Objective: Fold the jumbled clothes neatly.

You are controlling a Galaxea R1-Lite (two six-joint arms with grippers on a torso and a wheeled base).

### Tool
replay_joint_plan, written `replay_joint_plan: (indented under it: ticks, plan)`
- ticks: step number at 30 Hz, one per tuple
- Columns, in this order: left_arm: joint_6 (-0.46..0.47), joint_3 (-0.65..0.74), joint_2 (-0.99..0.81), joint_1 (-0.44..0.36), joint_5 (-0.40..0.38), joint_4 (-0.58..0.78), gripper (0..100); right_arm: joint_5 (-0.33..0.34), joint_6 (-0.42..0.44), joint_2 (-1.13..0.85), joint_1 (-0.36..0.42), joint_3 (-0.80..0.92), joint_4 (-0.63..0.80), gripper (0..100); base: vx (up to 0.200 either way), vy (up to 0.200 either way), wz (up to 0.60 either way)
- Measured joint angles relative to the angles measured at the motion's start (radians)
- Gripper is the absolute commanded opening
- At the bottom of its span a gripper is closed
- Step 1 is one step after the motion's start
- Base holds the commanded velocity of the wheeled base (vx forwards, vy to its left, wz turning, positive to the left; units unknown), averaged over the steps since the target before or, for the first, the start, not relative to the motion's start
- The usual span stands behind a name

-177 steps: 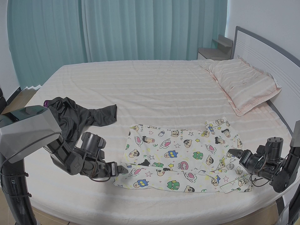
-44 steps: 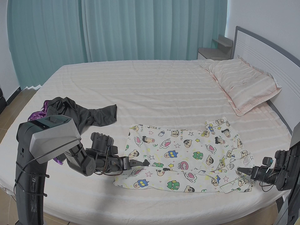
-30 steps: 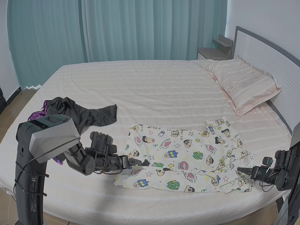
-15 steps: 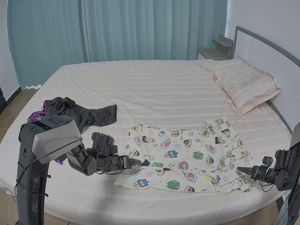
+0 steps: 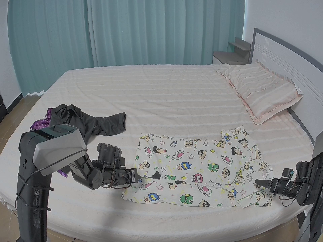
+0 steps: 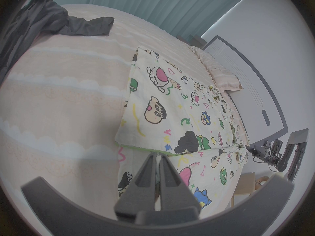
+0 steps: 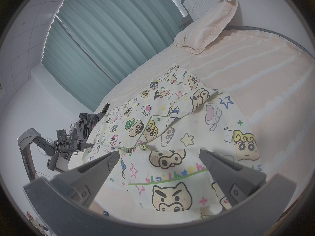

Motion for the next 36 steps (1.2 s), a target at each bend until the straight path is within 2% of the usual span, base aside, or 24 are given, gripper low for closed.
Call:
replay_joint_plan:
  ticks: [13, 18, 24, 27, 31, 36]
  plan:
    - [-0.009, 0.088, -0.112, 0.026, 0.003, -0.001, 0, -0.016, 0.013, 0.025, -0.004, -0.027, 0.007, 100, 0.0, 0.0, 0.0]
    - [-0.009, 0.11, -0.144, 0.031, 0.004, -0.003, 0, -0.064, 0.014, 0.052, -0.005, -0.065, 0.014, 100, 0.0, 0.0, 0.0]
    - [-0.009, 0.113, -0.156, 0.032, 0.004, -0.004, 0, -0.065, 0.016, 0.085, 0.012, -0.099, 0.018, 100, 0.0, 0.0, 0.0]
    - [-0.009, 0.113, -0.157, 0.032, 0.004, -0.004, 0, -0.041, 0.02, 0.097, 0.024, -0.12, 0.031, 100, 0.0, 0.0, 0.0]
    - [-0.009, 0.113, -0.157, 0.03, 0.004, -0.004, 0, 0.027, 0.026, 0.113, 0.041, -0.14, 0.06, 100, 0.0, 0.0, 0.0]
    - [-0.009, 0.108, -0.156, 0.029, 0.004, -0.004, 0, 0.036, 0.027, 0.131, 0.056, -0.175, 0.076, 100, 0.0, 0.0, 0.0]
